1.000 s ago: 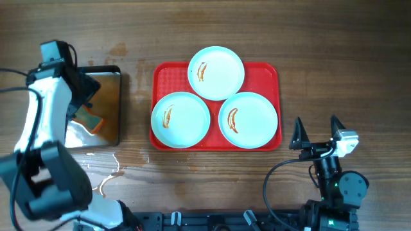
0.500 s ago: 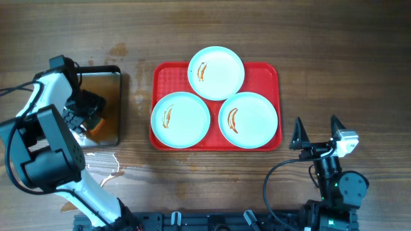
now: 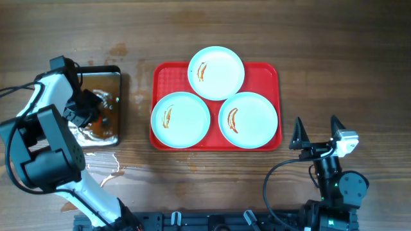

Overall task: Clean dirty plates on tray and stack at the side
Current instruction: 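Reach the left gripper into the black water tray toward the sponge, then grasp the green-orange sponge with the left gripper and dip it in water, then lift the wet sponge with the left gripper out of the water tray, then move the sponge with the left gripper onto the left white plate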

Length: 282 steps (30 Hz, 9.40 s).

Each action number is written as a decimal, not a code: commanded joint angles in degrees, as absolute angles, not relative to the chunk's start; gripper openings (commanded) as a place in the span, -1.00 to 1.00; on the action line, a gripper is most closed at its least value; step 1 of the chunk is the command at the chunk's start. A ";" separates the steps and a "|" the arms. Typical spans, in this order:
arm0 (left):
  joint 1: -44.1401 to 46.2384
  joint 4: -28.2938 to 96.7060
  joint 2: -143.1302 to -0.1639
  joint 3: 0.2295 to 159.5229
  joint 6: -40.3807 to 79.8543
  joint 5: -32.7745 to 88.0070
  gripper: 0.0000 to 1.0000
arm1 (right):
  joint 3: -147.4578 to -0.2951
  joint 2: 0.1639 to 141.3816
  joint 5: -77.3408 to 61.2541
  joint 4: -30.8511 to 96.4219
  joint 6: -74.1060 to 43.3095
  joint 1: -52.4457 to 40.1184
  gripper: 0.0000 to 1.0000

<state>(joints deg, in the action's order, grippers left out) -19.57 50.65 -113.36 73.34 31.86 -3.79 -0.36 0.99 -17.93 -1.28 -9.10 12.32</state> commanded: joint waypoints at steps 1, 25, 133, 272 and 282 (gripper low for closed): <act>-19.68 49.65 -113.65 72.20 31.75 -6.17 0.79 | -0.30 0.60 -17.61 -1.43 -9.02 12.62 0.99; -19.79 38.35 -113.82 72.20 31.79 -12.53 -0.92 | -0.30 0.60 -17.61 -1.43 -8.99 12.62 0.99; -21.21 26.92 -88.05 63.59 23.92 11.97 -0.92 | -0.30 0.60 -17.61 -1.43 -9.04 12.62 0.99; 25.23 29.45 -100.16 57.47 37.93 4.14 -0.19 | -0.30 0.60 -17.61 -1.43 -9.02 12.62 0.99; 25.17 33.28 -80.14 63.81 37.78 6.13 0.08 | -0.30 0.60 -16.32 -4.40 -10.02 12.62 0.99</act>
